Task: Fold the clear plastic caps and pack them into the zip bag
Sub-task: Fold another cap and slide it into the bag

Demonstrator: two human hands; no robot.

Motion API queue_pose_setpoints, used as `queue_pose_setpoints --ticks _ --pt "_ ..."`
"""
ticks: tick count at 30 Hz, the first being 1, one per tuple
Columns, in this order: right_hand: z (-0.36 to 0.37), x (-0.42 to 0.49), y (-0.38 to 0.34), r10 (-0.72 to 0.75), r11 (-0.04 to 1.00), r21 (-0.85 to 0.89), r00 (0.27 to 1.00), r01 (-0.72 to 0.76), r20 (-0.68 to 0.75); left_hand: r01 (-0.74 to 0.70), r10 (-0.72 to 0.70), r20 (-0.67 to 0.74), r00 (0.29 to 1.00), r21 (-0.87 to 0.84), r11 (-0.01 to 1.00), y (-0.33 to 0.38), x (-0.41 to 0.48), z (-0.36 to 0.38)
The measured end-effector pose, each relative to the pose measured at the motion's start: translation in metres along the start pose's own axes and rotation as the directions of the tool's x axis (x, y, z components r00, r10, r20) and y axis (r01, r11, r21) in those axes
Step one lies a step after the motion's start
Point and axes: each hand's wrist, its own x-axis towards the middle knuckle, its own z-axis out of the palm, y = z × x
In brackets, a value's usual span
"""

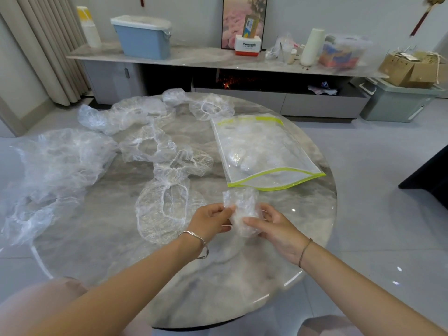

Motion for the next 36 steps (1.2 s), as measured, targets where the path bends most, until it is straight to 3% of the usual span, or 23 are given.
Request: queue_pose_setpoints --ticks 3,5,9,10,11,12,13,15,17,18,20,22,25,29,32,36 --pt "-0.013 -0.003 -0.014 0.098 0.982 0.137 0.974 -0.127 0.205 0.013 -0.025 0.119 0.993 0.099 0.995 0.009 0.008 0.004" --pt "-0.024 0.0 -0.019 0.104 0.97 0.196 0.975 -0.143 0.197 0.007 -0.027 0.129 0.991 0.149 0.989 0.014 0.017 0.009" --pt "-0.035 0.012 -0.022 0.083 0.973 0.225 0.987 -0.05 -0.139 -0.172 0.197 -0.088 0.976 0.231 0.958 0.013 0.046 0.02" --pt "-0.042 0.018 -0.02 -0.011 0.99 0.129 0.959 0.05 -0.282 -0.24 0.287 -0.117 0.951 0.309 0.92 0.01 0.054 0.021" --pt "-0.051 0.024 -0.019 -0.185 0.982 -0.06 0.879 0.177 -0.439 -0.306 0.38 -0.109 0.918 0.416 0.857 0.007 0.062 0.023" --pt "-0.061 0.031 -0.018 -0.414 0.907 -0.301 0.757 0.296 -0.505 -0.36 0.461 -0.071 0.885 0.523 0.773 0.004 0.071 0.024" --pt "-0.069 0.036 -0.019 -0.632 0.758 -0.524 0.638 0.39 -0.44 -0.402 0.524 -0.027 0.851 0.61 0.683 0.003 0.077 0.025" --pt "-0.083 0.05 -0.02 -0.888 0.292 -0.831 0.458 0.473 -0.051 -0.456 0.599 0.054 0.799 0.703 0.546 0.001 0.09 0.029" --pt "-0.095 0.07 -0.016 -0.855 -0.208 -0.876 0.354 0.436 0.379 -0.485 0.623 0.134 0.771 0.757 0.438 0.0 0.1 0.033" --pt "-0.101 0.082 -0.012 -0.801 -0.34 -0.846 0.345 0.411 0.489 -0.495 0.622 0.186 0.761 0.786 0.371 0.0 0.106 0.036" --pt "-0.109 0.106 -0.001 -0.771 -0.357 -0.857 0.401 0.371 0.495 -0.475 0.578 0.277 0.768 0.851 0.224 -0.001 0.117 0.04" --pt "-0.112 0.122 0.005 -0.78 -0.216 -0.92 0.509 0.327 0.364 -0.438 0.543 0.311 0.78 0.891 0.119 0.001 0.127 0.043" --pt "-0.117 0.137 0.004 -0.716 -0.045 -0.954 0.657 0.298 0.238 -0.414 0.502 0.322 0.803 0.907 0.08 0.005 0.14 0.048" --pt "-0.118 0.14 0.001 -0.396 -0.016 -0.977 0.896 0.211 0.2 -0.385 0.438 0.312 0.843 0.919 0.086 0.004 0.148 0.05" --pt "-0.116 0.158 -0.009 -0.334 0.048 -0.998 0.942 0.039 0.021 -0.392 0.424 0.326 0.845 0.917 0.075 0.002 0.148 0.05" --pt "-0.108 0.185 -0.035 -0.265 -0.053 -0.994 0.961 -0.099 -0.081 -0.366 0.397 0.321 0.86 0.93 0.039 -0.001 0.151 0.041"
